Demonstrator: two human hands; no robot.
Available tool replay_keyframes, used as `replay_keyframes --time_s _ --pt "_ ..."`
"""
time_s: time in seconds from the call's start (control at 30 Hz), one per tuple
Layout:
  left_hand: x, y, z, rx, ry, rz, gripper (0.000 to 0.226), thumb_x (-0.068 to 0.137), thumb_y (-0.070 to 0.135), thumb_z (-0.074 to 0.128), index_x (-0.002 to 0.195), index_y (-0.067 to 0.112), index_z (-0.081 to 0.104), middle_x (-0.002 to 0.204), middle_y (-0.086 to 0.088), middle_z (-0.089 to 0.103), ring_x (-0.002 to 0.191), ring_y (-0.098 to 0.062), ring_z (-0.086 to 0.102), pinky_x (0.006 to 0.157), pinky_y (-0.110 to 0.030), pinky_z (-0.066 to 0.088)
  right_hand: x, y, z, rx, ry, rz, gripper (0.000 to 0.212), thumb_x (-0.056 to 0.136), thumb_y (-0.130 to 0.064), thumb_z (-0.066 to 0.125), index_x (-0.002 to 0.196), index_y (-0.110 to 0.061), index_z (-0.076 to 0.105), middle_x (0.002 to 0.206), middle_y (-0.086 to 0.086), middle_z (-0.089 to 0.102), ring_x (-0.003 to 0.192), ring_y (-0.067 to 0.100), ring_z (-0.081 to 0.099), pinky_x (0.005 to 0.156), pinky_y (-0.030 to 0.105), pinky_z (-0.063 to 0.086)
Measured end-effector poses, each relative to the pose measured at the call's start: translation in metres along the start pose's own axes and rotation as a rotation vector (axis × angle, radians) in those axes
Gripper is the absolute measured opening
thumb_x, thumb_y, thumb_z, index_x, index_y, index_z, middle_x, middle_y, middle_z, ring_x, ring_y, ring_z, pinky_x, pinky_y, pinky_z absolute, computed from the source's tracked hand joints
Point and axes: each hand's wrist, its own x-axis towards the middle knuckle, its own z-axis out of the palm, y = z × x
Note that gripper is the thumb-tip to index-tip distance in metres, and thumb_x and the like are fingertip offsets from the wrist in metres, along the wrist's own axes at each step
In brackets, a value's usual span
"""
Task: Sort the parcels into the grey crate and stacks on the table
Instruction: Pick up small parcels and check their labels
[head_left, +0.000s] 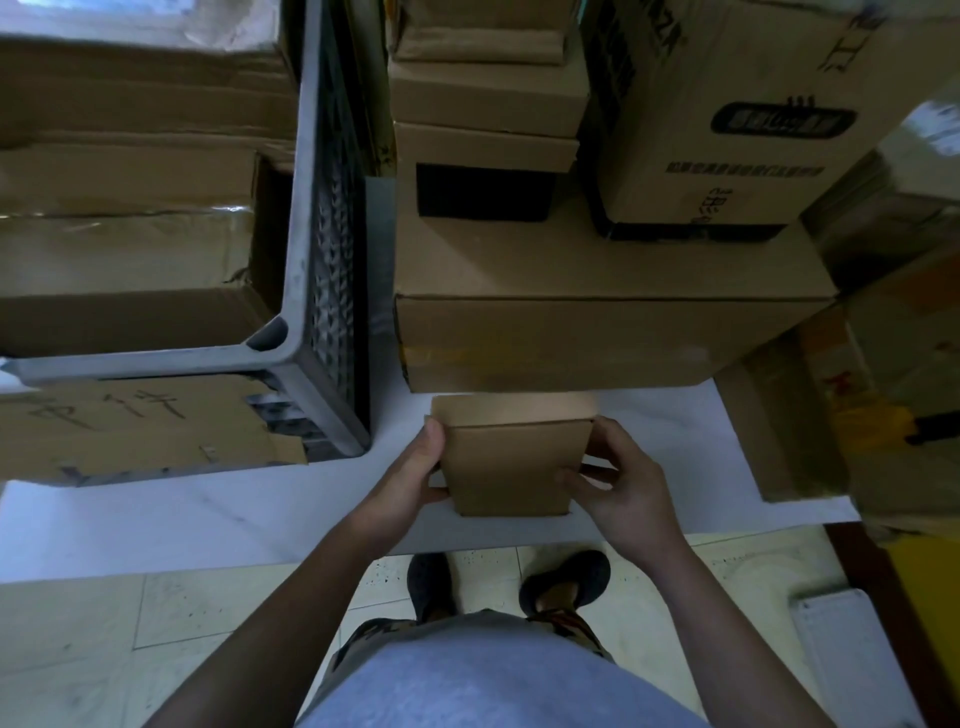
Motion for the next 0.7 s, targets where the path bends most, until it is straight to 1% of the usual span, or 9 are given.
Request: replay_keyframes --time_s 0.07,0.13,0.2,0.23,0.33,0.43,0.53,0.63,0.7 --pt "-0.002 0.005 0.004 -0.026 0.000 -0.011 0.081 0.056 0.092 0.043 0.121 0.045 0.052 0.136 0.012 0.056 0.129 -0.009 0.051 0.111 -0.045 0.041 -0.003 -0.007 0.000 0.029 -0.034 0.019 0.042 0.087 -0.018 0.075 0.117 -0.042 0.056 0.108 -0.024 0.066 0.106 -0.005 0.060 0.082 0.015 0.053" --pt "-0.006 0.011 0.008 0.004 0.012 -0.009 0.071 0.063 0.089 0.049 0.120 0.048 0.056 0.133 0.017 0.058 0.126 -0.005 0.053 0.111 -0.044 0.041 -0.005 -0.018 0.003 0.116 -0.049 0.062 0.025 0.090 -0.044 0.066 0.114 -0.038 0.059 0.103 -0.023 0.068 0.100 -0.006 0.061 0.080 0.014 0.051" --pt "-0.008 0.017 0.013 0.020 0.026 -0.015 0.053 0.076 0.080 0.049 0.116 0.047 0.059 0.127 0.020 0.061 0.120 -0.001 0.056 0.110 -0.041 0.042 -0.006 -0.027 0.006 0.179 -0.036 0.128 0.046 0.092 -0.063 0.049 0.112 -0.024 0.062 0.094 -0.015 0.067 0.091 -0.006 0.061 0.082 0.019 0.049" --pt "-0.008 0.020 0.016 0.033 0.037 -0.017 0.043 0.081 0.072 0.045 0.112 0.045 0.059 0.122 0.021 0.062 0.115 0.003 0.057 0.109 -0.039 0.042 -0.004 -0.029 0.008 0.194 -0.031 0.180 0.051 0.093 -0.063 0.043 0.109 -0.018 0.062 0.090 -0.014 0.063 0.085 -0.008 0.059 0.082 0.019 0.046" --pt "-0.007 0.026 0.024 0.061 0.059 -0.022 0.025 0.102 0.051 0.034 0.103 0.042 0.057 0.109 0.023 0.059 0.096 0.014 0.058 0.102 -0.031 0.043 -0.002 -0.030 0.010 0.230 -0.017 0.259 0.026 0.101 -0.044 0.036 0.099 -0.031 0.059 0.097 -0.022 0.054 0.086 -0.013 0.053 0.083 0.020 0.040" --pt "-0.006 0.028 0.026 0.119 0.079 -0.004 0.027 0.106 0.044 0.031 0.097 0.040 0.057 0.101 0.025 0.060 0.079 0.024 0.058 0.098 -0.030 0.044 0.003 -0.026 0.006 0.215 -0.015 0.284 0.038 0.105 -0.034 0.034 0.135 -0.021 0.053 0.120 -0.013 0.046 0.114 0.002 0.042 0.099 0.025 0.028" --pt "-0.005 0.029 0.028 0.167 0.073 -0.003 0.029 0.105 0.048 0.032 0.099 0.039 0.058 0.104 0.023 0.061 0.089 0.018 0.058 0.108 -0.037 0.043 0.007 -0.028 0.002 0.212 -0.009 0.300 0.041 0.106 -0.029 0.034 0.140 -0.013 0.051 0.126 -0.007 0.045 0.120 0.006 0.039 0.109 0.030 0.031" --pt "-0.003 0.028 0.027 0.190 0.074 0.010 0.030 0.099 0.058 0.036 0.106 0.040 0.059 0.112 0.022 0.060 0.106 0.009 0.055 0.113 -0.043 0.040 0.006 -0.029 -0.001 0.238 -0.044 0.317 0.033 0.105 -0.029 0.037 0.131 -0.022 0.055 0.132 -0.003 0.053 0.122 0.011 0.045 0.116 0.045 0.033" --pt "-0.006 0.025 0.024 0.198 0.051 0.002 0.066 0.079 0.083 0.045 0.128 0.039 0.056 0.131 0.016 0.058 0.123 0.000 0.051 0.117 -0.045 0.035 0.004 -0.029 -0.004 0.247 -0.063 0.302 0.023 0.104 -0.029 0.039 0.118 -0.027 0.058 0.127 -0.006 0.057 0.120 0.013 0.050 0.114 0.045 0.037"
